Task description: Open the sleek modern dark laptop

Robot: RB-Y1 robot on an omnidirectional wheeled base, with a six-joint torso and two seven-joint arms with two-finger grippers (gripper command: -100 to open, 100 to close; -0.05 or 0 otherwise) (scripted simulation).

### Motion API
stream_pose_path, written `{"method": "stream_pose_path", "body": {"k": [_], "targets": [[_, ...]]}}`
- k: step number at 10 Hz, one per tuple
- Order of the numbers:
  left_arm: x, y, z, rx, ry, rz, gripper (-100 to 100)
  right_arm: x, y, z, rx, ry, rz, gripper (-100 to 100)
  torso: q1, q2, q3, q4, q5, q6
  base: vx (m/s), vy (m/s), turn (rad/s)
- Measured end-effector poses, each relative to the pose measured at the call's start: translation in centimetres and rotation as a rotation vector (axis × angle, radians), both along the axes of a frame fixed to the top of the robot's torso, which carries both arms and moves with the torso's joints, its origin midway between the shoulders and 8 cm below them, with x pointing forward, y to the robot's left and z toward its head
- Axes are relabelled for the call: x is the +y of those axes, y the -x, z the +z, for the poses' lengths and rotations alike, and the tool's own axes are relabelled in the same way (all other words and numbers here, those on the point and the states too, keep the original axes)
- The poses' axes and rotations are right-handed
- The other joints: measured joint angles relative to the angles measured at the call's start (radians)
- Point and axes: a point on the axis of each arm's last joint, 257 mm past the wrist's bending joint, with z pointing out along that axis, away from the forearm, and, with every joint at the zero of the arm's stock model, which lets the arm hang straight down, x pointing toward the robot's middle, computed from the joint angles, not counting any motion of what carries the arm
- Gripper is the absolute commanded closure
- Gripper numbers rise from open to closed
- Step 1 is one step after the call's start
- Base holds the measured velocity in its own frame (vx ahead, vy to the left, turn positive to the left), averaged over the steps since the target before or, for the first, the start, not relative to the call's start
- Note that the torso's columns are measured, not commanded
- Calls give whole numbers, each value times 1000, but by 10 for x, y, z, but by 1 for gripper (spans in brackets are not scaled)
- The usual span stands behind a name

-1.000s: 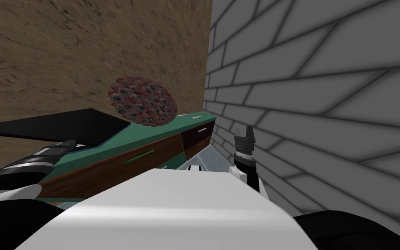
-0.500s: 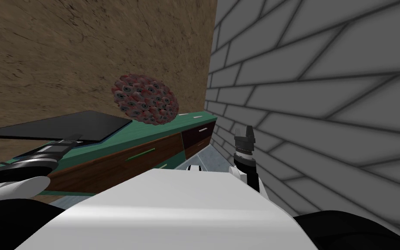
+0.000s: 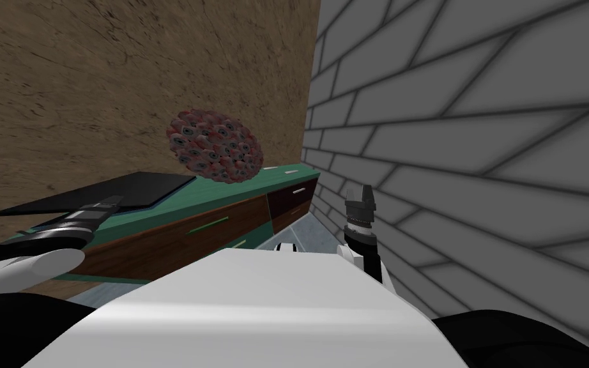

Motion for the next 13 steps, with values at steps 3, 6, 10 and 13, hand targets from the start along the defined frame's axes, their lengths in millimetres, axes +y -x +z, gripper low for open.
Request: {"method": "stream_pose_path", "body": {"k": [3,6,10,13], "targets": [[5,-4,-1,26,-12,12,-100,0,0,0,0,0,0,0,-3,1,1,0,-1,0,-14,-22,60],[12,-14,-3,25,18,21,-100,0,0,0,0,0,0,0,0,0,0,0,0,0,-6,-10,-7],[20,-25,-4,46,28,26,-100,0,0,0,0,0,0,0,-3,1,1,0,-1,0,-14,-23,42],[20,-31,-5,51,31,22,-100,0,0,0,0,0,0,0,0,0,0,0,0,0,-1,-3,-4]]}}
